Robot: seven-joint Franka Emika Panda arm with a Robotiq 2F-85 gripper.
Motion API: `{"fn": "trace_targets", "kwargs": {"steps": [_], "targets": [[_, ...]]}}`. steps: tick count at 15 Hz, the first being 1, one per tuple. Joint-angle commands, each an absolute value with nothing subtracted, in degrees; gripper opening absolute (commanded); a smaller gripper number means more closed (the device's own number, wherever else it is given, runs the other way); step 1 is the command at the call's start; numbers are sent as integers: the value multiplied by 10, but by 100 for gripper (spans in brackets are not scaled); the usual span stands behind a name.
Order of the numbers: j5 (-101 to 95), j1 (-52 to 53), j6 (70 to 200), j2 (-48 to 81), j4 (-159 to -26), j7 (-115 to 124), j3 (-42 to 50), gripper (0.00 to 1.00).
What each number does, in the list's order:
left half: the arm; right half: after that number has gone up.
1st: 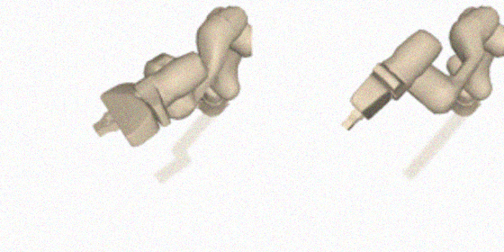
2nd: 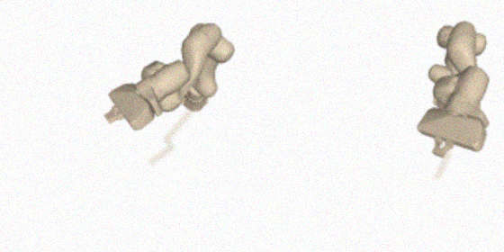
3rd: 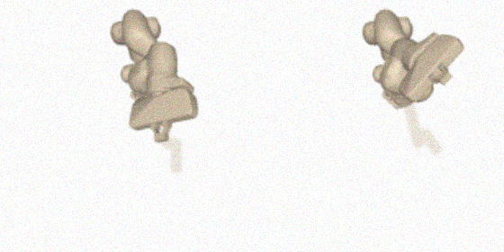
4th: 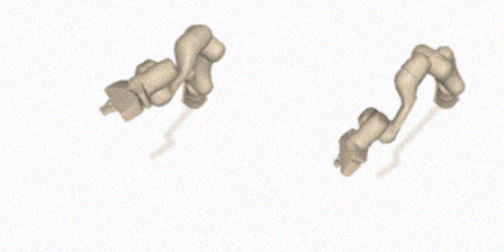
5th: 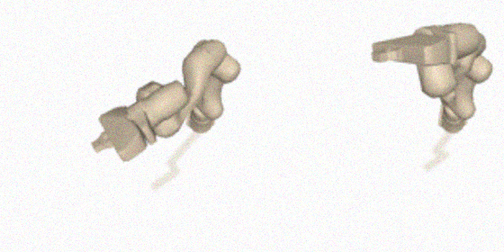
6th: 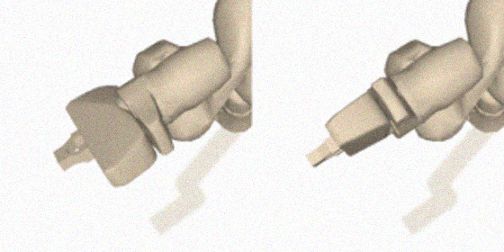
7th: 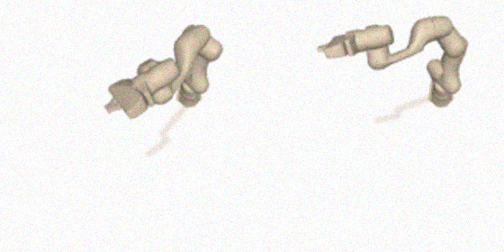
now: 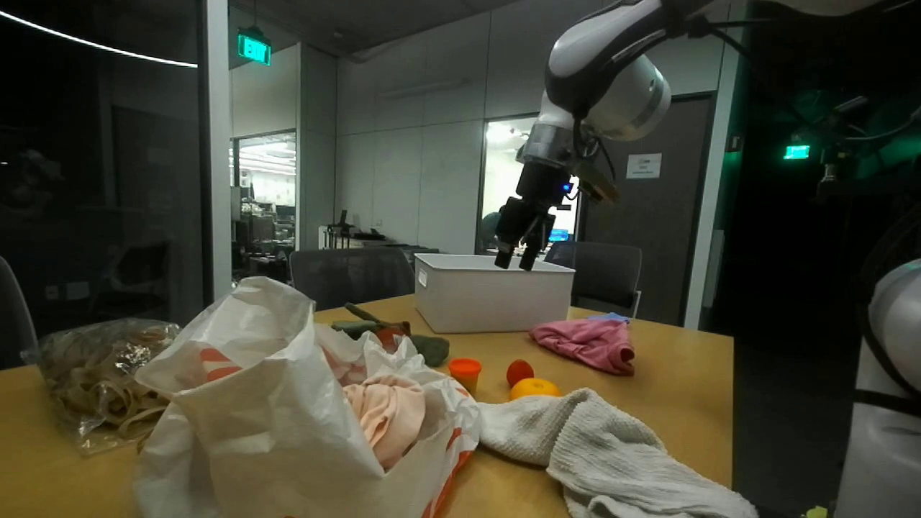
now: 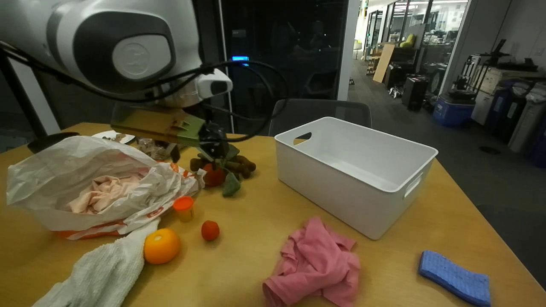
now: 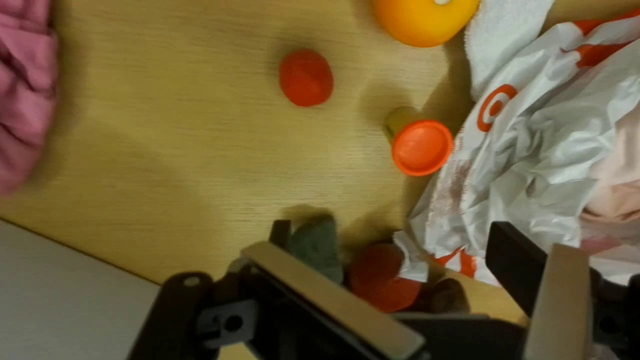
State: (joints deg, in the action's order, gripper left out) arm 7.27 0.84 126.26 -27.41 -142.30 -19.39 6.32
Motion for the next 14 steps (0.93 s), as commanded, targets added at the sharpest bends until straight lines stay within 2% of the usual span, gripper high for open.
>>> {"fn": "trace_targets", "kwargs": {"steps": [1,9,14], "targets": [[68,-35,1307,-247,-1420,-157,97,100],[10,-133,1524,-107,-1425,-36,120,100],[-80,-163,1550,-20,-1405,85,124,100]]}}
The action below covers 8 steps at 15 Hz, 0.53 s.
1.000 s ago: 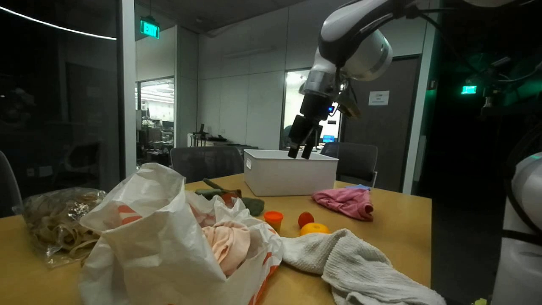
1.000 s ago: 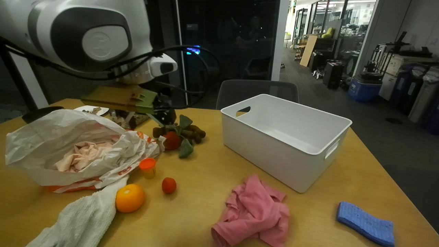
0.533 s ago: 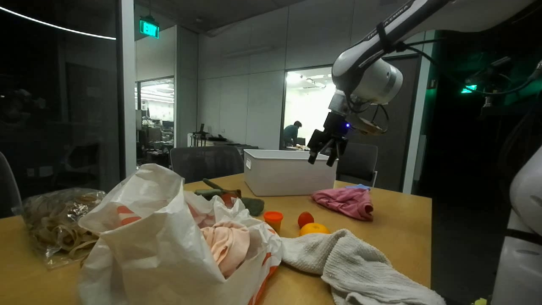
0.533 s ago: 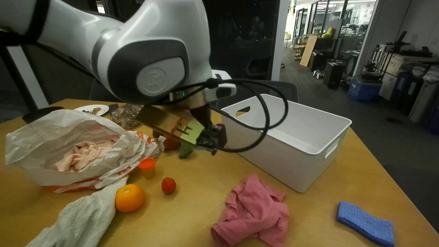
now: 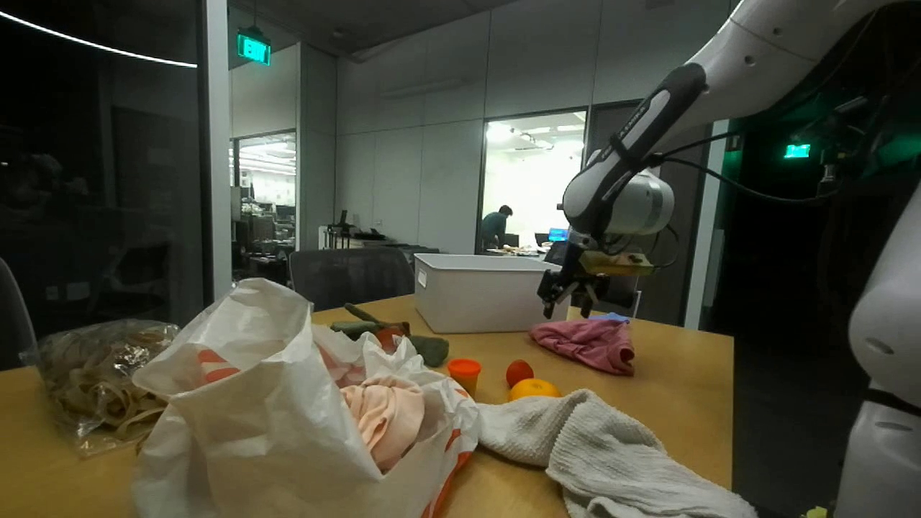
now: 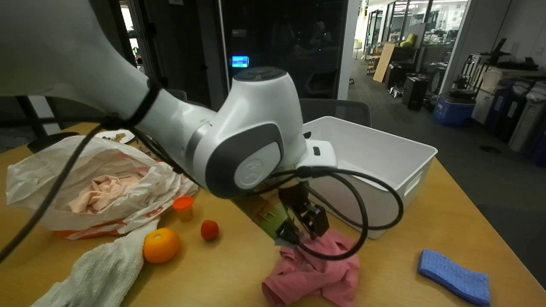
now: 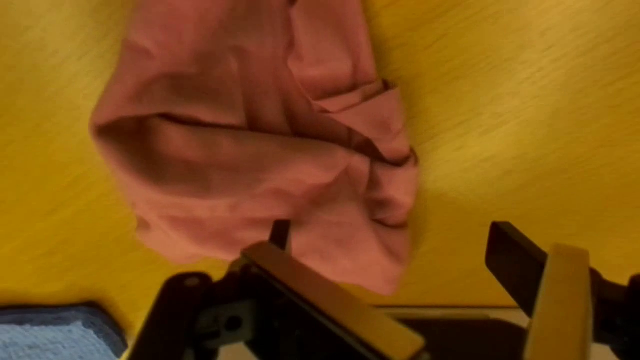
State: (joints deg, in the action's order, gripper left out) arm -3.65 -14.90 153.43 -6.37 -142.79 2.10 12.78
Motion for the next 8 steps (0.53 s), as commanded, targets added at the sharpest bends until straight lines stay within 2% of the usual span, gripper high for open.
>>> {"fn": "trace_targets", "kwargs": {"steps": [1,8], "targets": [[-103,-165,1553,-5,-1402,108,127,100],[-260,-146,1534,77,-1368,259,167,100]]}}
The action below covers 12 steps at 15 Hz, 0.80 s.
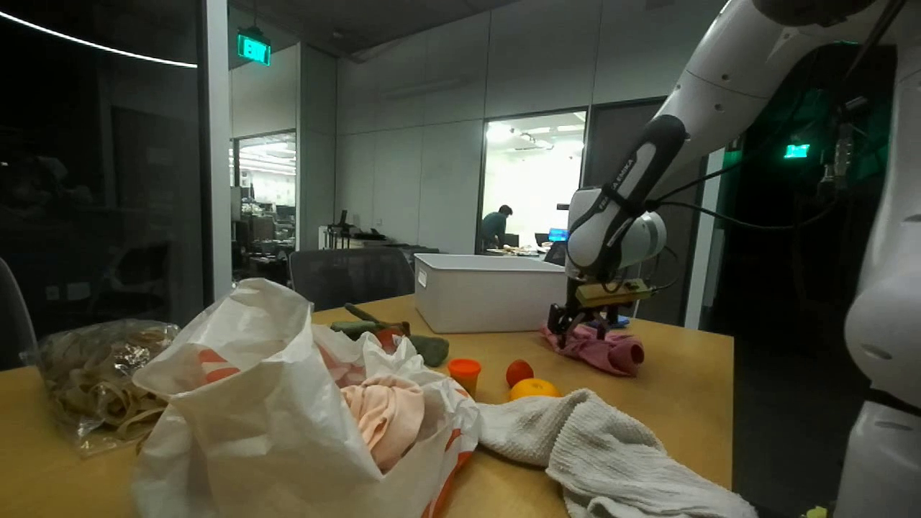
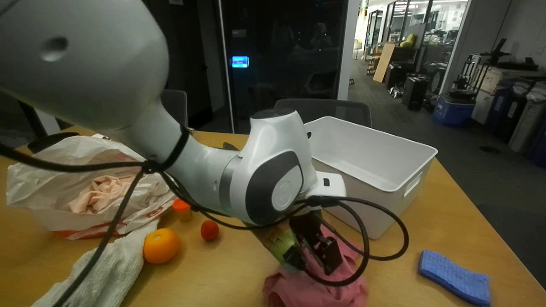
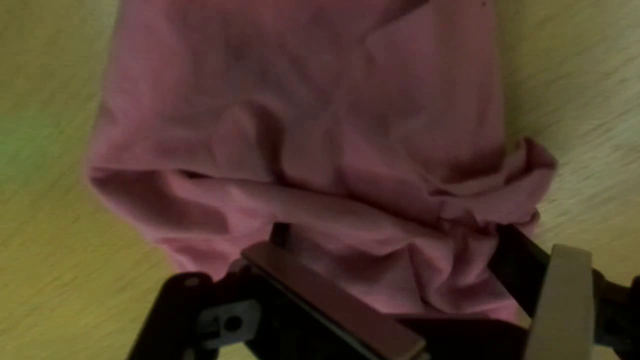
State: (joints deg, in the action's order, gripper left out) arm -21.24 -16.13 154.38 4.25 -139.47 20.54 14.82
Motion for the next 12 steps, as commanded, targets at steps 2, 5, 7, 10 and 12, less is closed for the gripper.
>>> {"fn": "trace_targets", "kwargs": {"steps": [2,5,7,10,12], "targets": [[-250,-139,1536,87,-1367,254,169,92],[-225,-132,1543,88,-1371,235,165,58],[-214,-128,1546,83,-1374,232,162,43],[-184,-125,1546,74,-1379,218,158,19],[-171,-119,1546,59,-1384,210,154,8]]}}
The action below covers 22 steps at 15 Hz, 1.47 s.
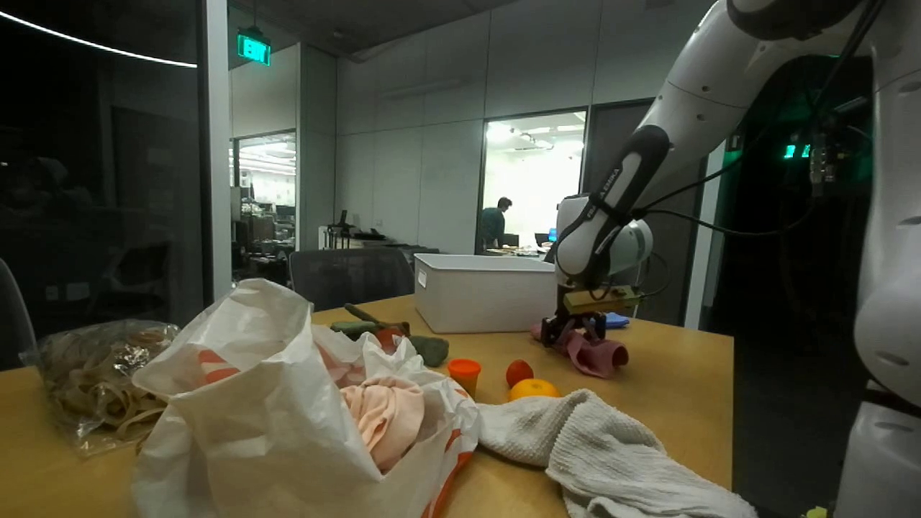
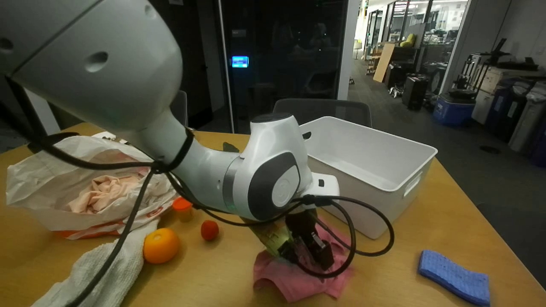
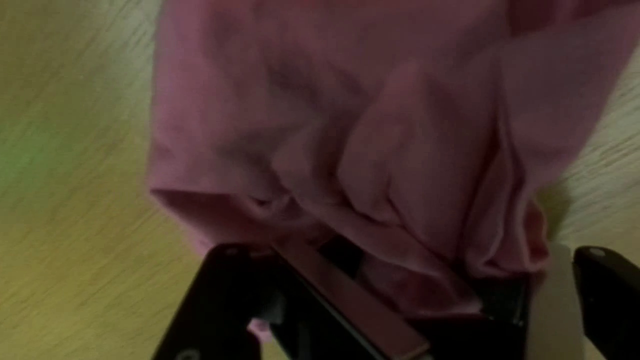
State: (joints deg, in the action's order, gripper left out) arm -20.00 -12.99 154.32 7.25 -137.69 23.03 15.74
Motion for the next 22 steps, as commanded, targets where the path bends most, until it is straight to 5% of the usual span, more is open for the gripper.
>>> {"fn": "trace_targets", "kwargs": {"steps": [1,11,22], "targets": [[-164,-115,1547,48,-1388,203,150,7],[-112,-39,1527,-185,-1448,83,42,9],[114,201,1406,-336,-1459,-104,-8,8]]}}
